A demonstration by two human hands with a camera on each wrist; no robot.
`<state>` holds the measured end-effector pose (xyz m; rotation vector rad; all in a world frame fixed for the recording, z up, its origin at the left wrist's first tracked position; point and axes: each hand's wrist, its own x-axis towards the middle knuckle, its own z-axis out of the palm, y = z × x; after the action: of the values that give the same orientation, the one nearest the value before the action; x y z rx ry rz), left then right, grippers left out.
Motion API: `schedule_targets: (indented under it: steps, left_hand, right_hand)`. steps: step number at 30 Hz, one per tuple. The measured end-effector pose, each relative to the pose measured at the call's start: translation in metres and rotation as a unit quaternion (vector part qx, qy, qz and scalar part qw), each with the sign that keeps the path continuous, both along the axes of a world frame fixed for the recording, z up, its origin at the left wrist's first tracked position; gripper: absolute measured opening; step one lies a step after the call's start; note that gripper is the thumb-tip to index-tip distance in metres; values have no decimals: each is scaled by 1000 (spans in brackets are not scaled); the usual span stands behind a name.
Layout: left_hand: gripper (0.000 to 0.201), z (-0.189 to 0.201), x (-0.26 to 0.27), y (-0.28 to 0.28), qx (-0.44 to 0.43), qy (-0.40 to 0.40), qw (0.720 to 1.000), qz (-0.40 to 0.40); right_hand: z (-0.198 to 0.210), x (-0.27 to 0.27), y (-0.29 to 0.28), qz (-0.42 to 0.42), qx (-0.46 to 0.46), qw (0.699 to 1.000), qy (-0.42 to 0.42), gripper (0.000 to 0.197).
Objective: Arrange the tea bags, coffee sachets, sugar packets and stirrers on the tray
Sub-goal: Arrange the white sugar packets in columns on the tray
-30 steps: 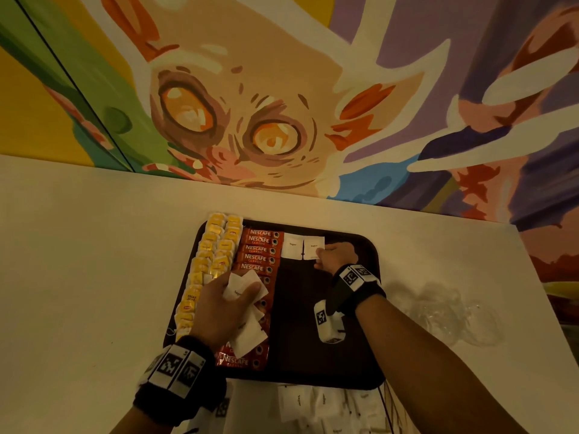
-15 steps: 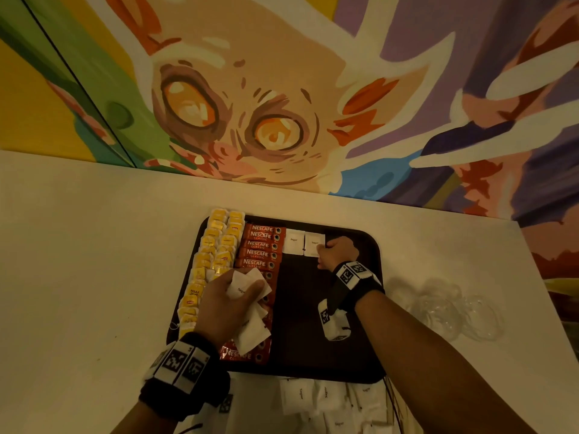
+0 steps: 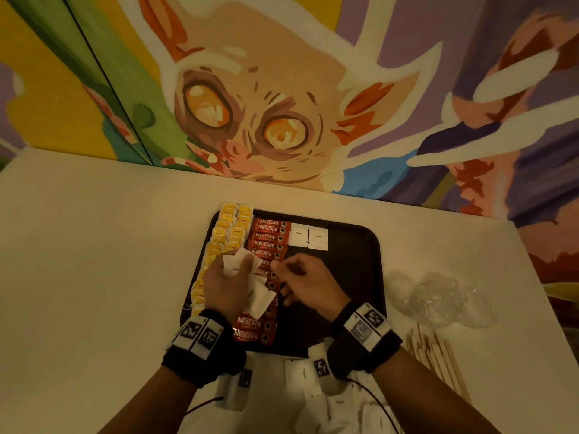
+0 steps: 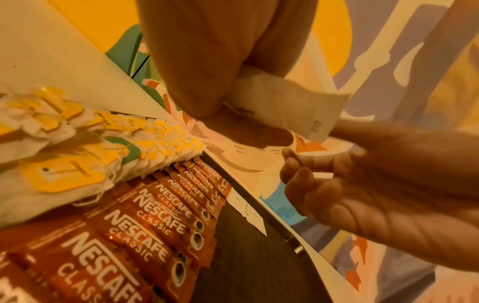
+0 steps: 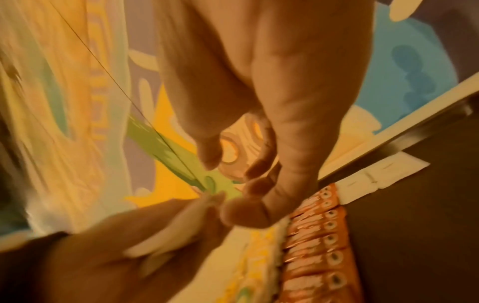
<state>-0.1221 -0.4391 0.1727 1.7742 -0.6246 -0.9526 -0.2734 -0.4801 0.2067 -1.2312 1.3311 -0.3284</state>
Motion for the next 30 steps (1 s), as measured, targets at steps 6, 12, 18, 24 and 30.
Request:
schedule_targets:
  steps: [6, 12, 18, 24, 30]
  left_hand:
    - [17, 4, -2, 9, -29, 17, 999, 38]
    - [12, 7, 5, 22, -25, 60, 997, 41]
    - [6, 9, 17, 35, 3, 69, 998, -14]
    - [13, 22, 14, 42, -36, 32, 993, -111]
    - [23, 28, 8, 38, -54, -22, 988, -146]
  right_hand:
    - [2, 12, 47, -5, 31, 995, -99, 32]
    - [4, 6, 57, -79, 0, 989, -128, 21]
    - [9, -7, 58, -123, 13, 978, -169, 17]
    - [8, -8, 58, -185, 20, 965, -183, 16]
    - [3, -4, 60, -152, 47, 974, -160, 18]
